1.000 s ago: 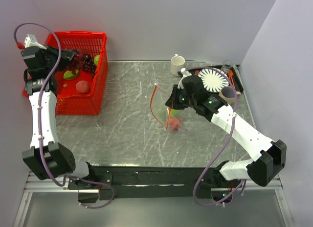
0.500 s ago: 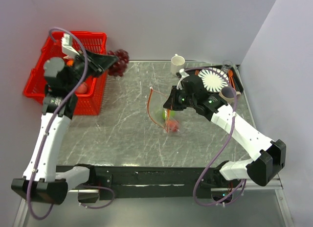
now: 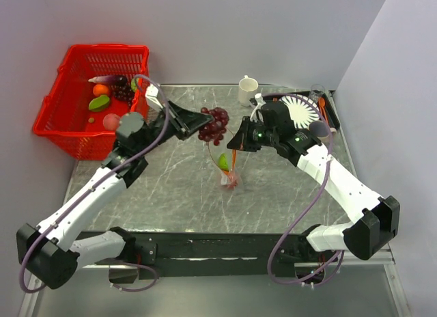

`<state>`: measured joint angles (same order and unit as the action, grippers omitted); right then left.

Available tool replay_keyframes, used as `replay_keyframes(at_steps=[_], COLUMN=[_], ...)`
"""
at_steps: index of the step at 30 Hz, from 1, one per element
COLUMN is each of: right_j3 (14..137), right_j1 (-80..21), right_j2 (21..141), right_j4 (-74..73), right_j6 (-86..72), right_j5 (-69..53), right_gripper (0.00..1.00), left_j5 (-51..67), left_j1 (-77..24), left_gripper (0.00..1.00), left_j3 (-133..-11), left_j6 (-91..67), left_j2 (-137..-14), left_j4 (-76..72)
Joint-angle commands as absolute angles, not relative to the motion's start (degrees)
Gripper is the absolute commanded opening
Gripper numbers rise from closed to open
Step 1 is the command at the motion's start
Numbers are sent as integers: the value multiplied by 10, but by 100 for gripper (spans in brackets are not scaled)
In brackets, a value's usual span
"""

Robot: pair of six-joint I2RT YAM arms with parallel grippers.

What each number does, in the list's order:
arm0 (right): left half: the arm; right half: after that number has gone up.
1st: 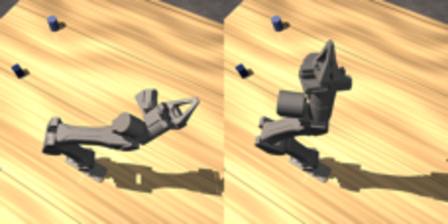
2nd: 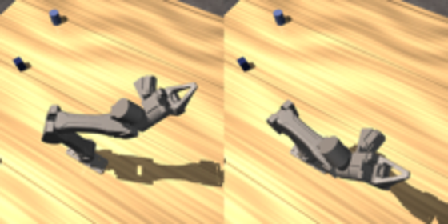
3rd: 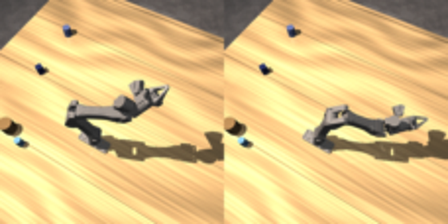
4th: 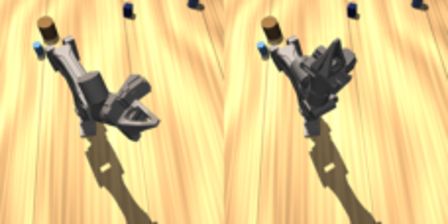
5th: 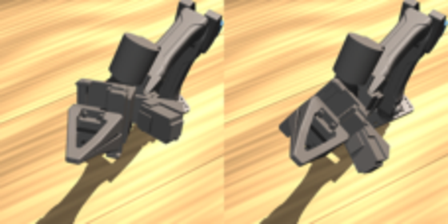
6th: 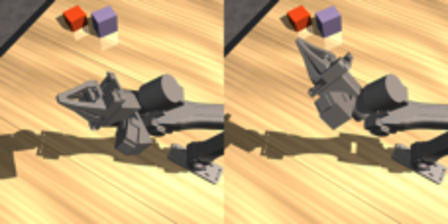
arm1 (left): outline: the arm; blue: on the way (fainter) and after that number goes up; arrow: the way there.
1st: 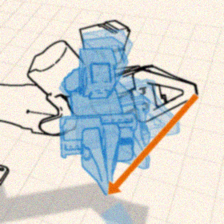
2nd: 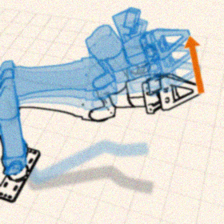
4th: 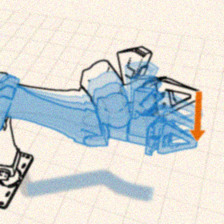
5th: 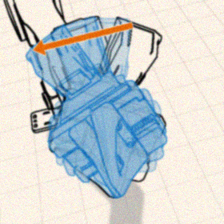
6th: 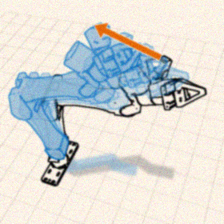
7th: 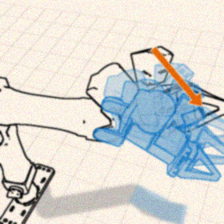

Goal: Place the food in the zip-top bag and seal the zipper

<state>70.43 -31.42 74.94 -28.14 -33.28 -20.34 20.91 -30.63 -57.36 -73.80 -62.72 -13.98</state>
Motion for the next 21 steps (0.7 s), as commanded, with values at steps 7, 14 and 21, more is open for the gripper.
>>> replay_keyframes(at_steps=[7, 14, 21], right_j3=[674, 675, 674], right_j1=[-272, -266, -267], right_j2=[724, 715, 699], right_j4=[-210, -217, -229], right_j6=[-366, -362, -341], right_j5=[-286, -282, -252], right_gripper=[0, 0, 0], left_j5=[141, 157, 122], left_j1=[-356, -362, -367], left_gripper=[1, 1, 1], left_j3=[-498, -481, -576], left_j6=[-736, -695, -631], left_j2=[-635, -695, -725], left_j4=[-257, -244, -71])
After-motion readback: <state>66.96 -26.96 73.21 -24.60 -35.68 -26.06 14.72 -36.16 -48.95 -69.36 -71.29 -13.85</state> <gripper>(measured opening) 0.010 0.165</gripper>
